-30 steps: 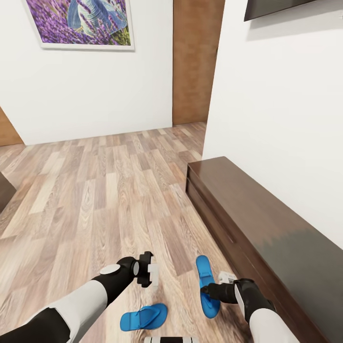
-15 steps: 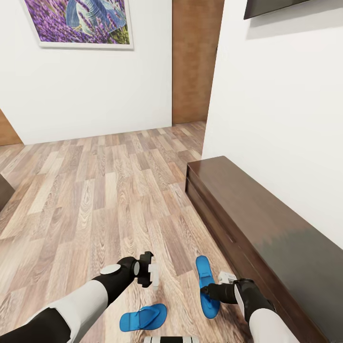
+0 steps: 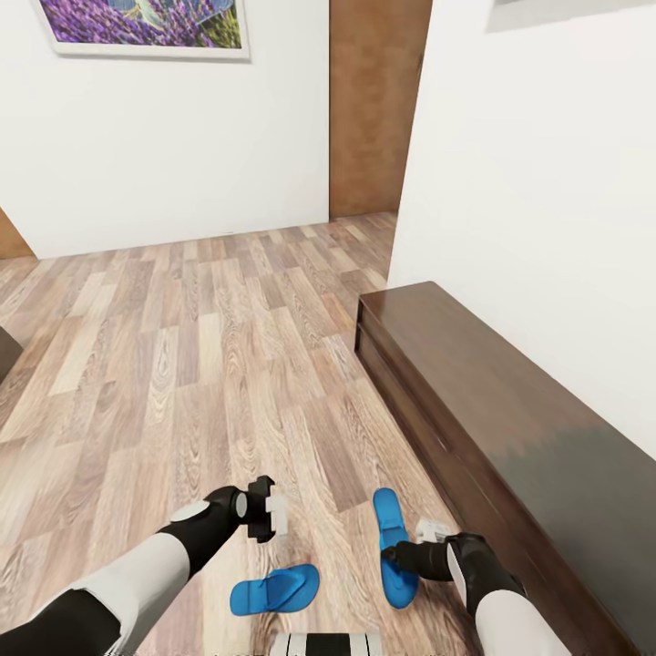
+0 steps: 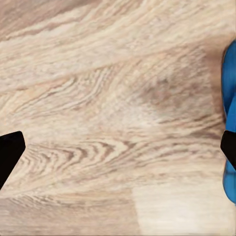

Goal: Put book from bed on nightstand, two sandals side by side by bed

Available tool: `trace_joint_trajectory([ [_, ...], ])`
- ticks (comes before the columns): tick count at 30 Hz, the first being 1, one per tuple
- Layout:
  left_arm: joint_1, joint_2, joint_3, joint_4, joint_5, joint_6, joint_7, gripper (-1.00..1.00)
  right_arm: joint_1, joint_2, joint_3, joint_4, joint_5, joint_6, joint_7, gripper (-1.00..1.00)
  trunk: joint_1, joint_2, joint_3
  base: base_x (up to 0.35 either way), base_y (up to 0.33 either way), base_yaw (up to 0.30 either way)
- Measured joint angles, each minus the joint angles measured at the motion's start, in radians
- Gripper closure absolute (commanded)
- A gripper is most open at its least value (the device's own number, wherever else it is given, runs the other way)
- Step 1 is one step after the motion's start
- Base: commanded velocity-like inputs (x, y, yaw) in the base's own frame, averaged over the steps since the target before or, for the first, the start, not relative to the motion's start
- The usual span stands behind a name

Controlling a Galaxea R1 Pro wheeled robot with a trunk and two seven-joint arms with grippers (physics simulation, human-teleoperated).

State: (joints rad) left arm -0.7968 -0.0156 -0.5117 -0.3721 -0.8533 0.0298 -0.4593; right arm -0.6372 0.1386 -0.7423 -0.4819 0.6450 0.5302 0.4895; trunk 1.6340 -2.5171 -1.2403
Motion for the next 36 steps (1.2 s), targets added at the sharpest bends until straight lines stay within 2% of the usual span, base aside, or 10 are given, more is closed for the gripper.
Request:
trace_joint_trajectory([
  [3,0.0,0.008,0.009,0.0,0.0,-0.001,-0.001,-1.0,0.0,0.0,0.0,-0.001,-0.015,-0.005,0.004,1.0,0.001,-0.001,-0.012,0.0,0.0,0.0],
  [6,-0.001,0.013,0.012,0.0,0.001,-0.002,-0.001,-1.0,0.0,-0.002,0.001,-0.001,-0.047,-0.021,0.007,1.0,0.003,-0.001,-0.023,0.0,0.0,0.0],
  [10,-0.001,0.015,0.012,0.0,0.002,-0.002,-0.001,-1.0,0.0,-0.005,0.001,-0.001,-0.093,-0.05,0.005,1.0,0.004,-0.002,-0.039,0.0,0.0,0.0],
  [13,-0.001,0.015,0.013,0.0,0.002,-0.002,-0.001,-1.0,0.0,-0.005,0.001,-0.001,-0.107,-0.073,0.002,1.0,0.006,-0.003,-0.05,0.0,0.0,0.0],
  [18,-0.001,0.013,0.015,-0.001,0.001,-0.002,0.0,-1.0,0.0,-0.006,0.001,0.0,-0.114,-0.096,-0.002,1.0,0.008,-0.004,-0.07,0.0,0.0,0.0],
  [36,-0.001,0.004,0.018,-0.005,0.002,-0.003,0.01,-1.0,0.0,-0.006,0.001,0.0,-0.118,-0.1,-0.039,1.0,0.016,-0.008,-0.139,0.0,0.0,0.0],
])
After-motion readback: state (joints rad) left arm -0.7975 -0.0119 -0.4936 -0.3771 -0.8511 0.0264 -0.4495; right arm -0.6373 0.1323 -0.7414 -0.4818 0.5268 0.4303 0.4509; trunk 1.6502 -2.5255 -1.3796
